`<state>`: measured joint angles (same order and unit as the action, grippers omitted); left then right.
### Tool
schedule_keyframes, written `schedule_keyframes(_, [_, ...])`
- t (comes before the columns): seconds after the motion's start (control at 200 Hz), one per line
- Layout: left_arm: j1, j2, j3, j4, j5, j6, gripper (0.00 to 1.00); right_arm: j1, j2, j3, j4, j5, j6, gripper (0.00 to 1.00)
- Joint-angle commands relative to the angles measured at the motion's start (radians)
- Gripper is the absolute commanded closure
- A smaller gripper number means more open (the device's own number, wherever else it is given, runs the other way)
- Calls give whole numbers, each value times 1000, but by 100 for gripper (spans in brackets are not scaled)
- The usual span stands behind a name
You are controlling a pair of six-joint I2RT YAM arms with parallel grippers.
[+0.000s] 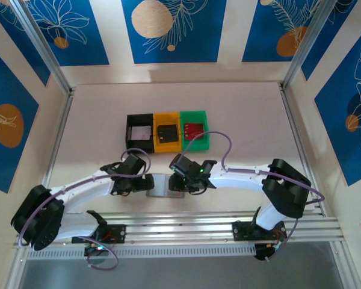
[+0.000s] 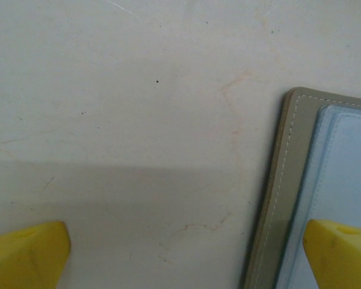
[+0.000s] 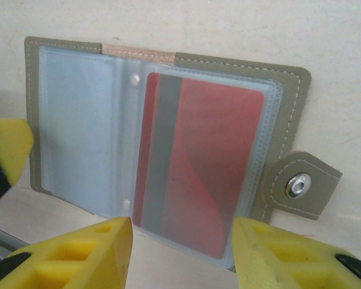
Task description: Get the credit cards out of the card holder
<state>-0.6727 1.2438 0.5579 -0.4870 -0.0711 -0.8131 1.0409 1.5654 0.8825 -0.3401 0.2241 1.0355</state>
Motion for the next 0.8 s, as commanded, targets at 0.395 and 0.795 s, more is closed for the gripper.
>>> schedule_keyframes(0.395, [-69,172,2,20,75,-35,0,-16,25,2,35,-42,21,54])
schedule_keyframes(0.795, [-92,207,-33,72,91,-64,0,-27,28,-15,50,-45,29,54])
